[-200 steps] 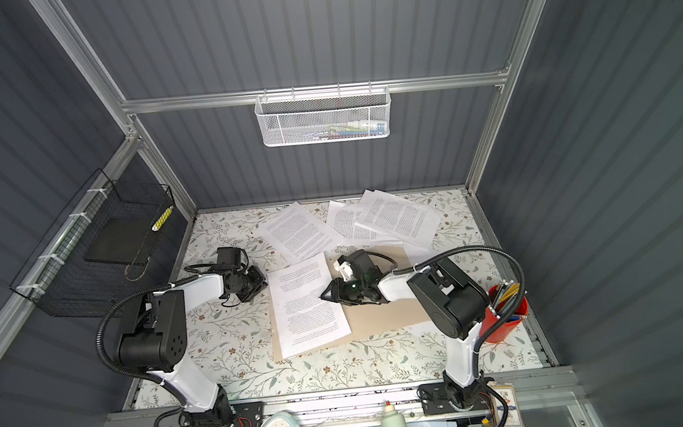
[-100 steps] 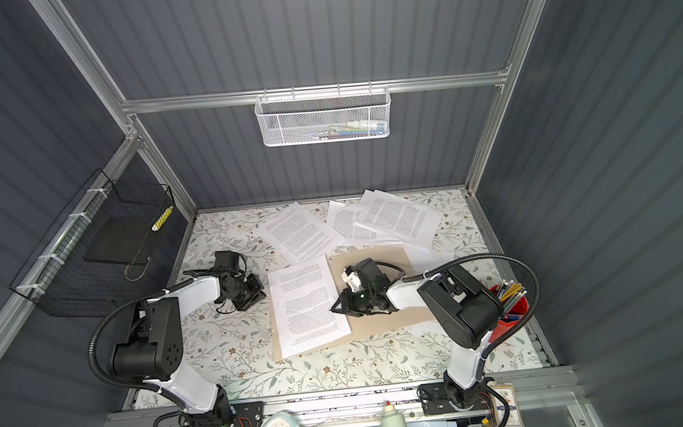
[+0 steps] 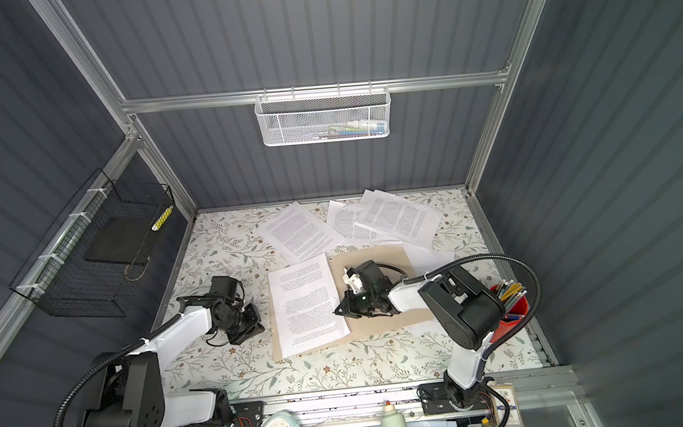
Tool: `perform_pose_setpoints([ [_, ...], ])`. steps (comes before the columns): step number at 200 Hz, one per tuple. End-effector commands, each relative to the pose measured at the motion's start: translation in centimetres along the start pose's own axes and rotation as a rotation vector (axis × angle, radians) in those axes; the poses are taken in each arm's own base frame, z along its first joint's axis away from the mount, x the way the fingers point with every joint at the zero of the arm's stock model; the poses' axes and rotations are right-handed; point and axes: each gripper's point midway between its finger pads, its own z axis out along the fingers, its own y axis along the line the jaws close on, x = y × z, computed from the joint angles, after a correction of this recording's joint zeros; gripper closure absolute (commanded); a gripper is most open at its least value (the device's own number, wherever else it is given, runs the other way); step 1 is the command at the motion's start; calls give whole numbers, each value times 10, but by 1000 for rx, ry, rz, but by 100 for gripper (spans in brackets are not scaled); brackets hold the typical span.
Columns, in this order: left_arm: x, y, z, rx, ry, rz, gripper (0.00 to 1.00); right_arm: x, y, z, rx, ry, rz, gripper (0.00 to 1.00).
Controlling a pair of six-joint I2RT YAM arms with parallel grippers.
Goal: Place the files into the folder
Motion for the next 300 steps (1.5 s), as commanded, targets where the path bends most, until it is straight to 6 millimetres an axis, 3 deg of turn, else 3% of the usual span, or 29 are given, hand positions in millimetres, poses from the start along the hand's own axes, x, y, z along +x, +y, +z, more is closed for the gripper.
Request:
perform_pose_setpoints([
  [1, 23, 5, 3, -3, 51, -9, 100, 4, 5, 0, -25, 10, -6, 98],
  [33, 37, 9, 14, -23, 89, -2, 100, 6, 6, 1, -28, 19, -6, 100],
  [139, 46, 21, 28, -46, 112, -22, 100, 15, 0, 10, -17, 19, 59, 100],
  [254, 45, 26, 28, -79, 106, -19, 100, 5, -27, -16, 109, -105, 111, 100],
  [300, 41, 23, 27, -75, 102, -14, 100, 6, -21, -7, 63, -69, 94, 100],
])
